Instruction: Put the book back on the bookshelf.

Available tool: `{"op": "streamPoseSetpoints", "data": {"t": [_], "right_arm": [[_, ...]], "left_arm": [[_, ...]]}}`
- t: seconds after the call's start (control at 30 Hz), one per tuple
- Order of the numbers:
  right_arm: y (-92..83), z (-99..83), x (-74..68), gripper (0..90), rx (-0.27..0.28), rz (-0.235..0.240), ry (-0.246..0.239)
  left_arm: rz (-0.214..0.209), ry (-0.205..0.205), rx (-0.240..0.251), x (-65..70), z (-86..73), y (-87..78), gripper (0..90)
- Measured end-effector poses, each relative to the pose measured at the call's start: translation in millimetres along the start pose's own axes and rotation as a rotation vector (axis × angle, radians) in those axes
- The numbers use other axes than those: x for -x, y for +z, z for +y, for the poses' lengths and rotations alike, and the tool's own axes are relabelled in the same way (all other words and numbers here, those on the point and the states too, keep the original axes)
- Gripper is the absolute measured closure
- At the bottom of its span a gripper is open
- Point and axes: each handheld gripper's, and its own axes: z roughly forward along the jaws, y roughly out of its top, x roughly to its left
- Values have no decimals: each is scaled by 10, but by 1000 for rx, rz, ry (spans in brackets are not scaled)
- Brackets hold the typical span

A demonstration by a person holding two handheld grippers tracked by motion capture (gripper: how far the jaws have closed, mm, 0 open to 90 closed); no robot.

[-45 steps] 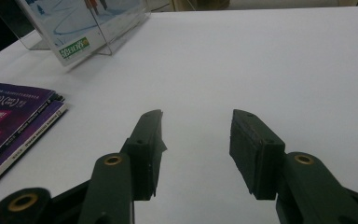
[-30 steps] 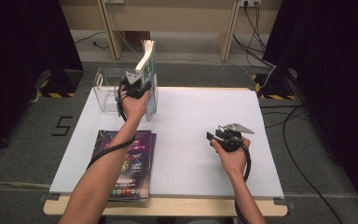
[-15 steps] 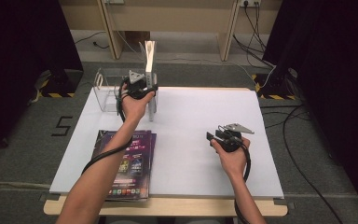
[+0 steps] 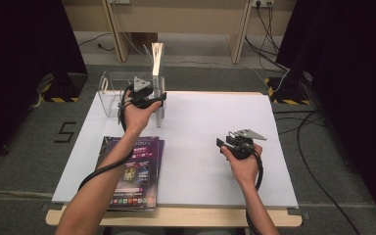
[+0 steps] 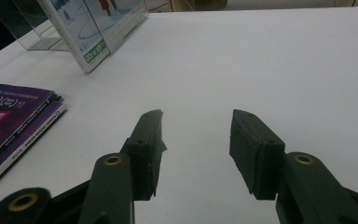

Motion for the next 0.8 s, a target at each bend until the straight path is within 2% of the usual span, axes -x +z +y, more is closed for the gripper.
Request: {"op": "streamPoseSetpoints", "data": {"t": [0.37, 0.5, 0.63, 0.8], "right_arm": [[-8, 25, -38, 543, 2, 3, -8], [-15, 33, -61, 543, 3, 6, -7], [-17, 45, -91, 545, 1, 12, -8], [-16, 63, -131, 545, 2, 17, -19]], "left_arm": [[-24, 9, -30, -41, -118, -203, 336], [-41, 0, -35, -61, -140, -280, 333], [-56, -22, -45, -99, -172, -393, 349], [-60, -71, -73, -202, -290, -558, 383]]}}
